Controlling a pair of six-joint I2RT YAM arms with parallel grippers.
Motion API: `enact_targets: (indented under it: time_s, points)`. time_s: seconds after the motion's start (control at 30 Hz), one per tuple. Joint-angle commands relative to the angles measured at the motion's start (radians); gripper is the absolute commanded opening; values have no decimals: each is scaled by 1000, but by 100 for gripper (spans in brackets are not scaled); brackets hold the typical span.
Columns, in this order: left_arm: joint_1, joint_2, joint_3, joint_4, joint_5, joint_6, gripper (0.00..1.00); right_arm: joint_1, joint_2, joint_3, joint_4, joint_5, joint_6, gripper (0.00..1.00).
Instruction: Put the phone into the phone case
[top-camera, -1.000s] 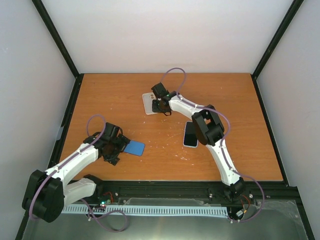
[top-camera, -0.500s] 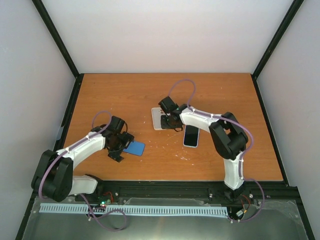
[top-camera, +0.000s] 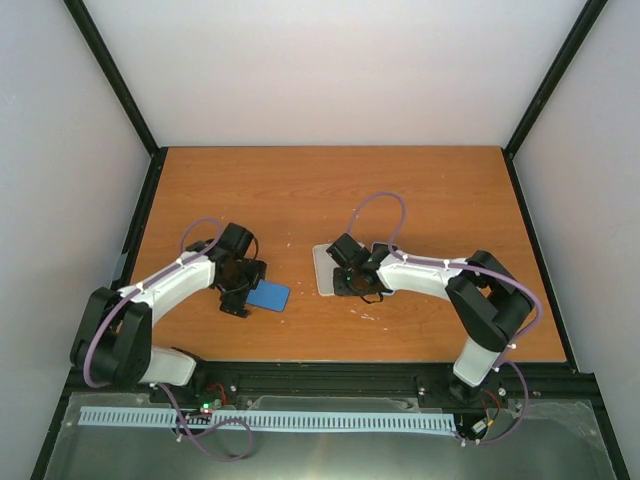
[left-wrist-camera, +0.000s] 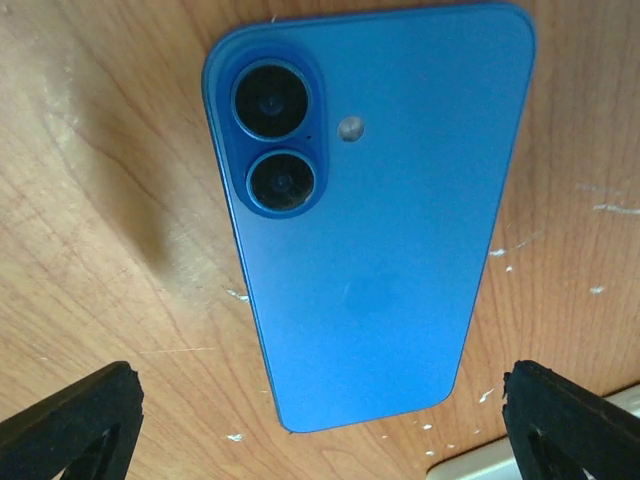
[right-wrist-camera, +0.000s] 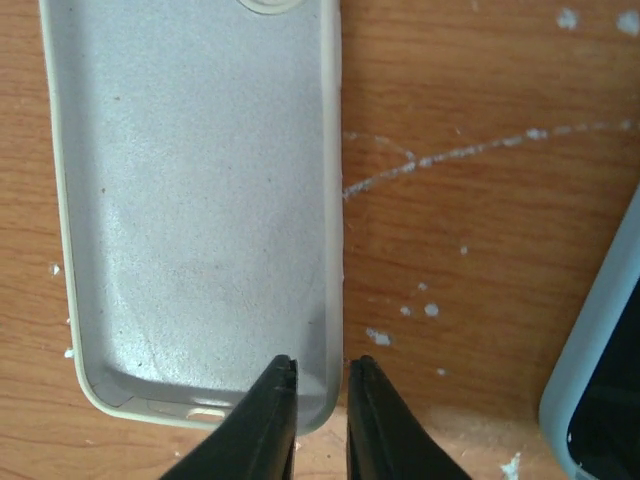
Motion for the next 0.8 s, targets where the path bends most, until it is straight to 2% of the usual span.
enact_targets:
  time_s: [0.0,0.2,0.43,0.6,0.77]
  points:
    - [4,47,64,-57,-31,-80,98,21,-38,-34,56,25,40,19]
    - [4,105,96,-74,-67,-102,97,21,-113,-68,64,35,44,40]
    - [3,181,106,-51,-43,-92,96,21,-211,-85,43,79,42,56]
    - [3,228,131,-41,-60,-76,97,22,-260,-93,23,118,38,61]
    - [2,293,163,-27,-44,-56,98,25,-284,-98,16,154,30,62]
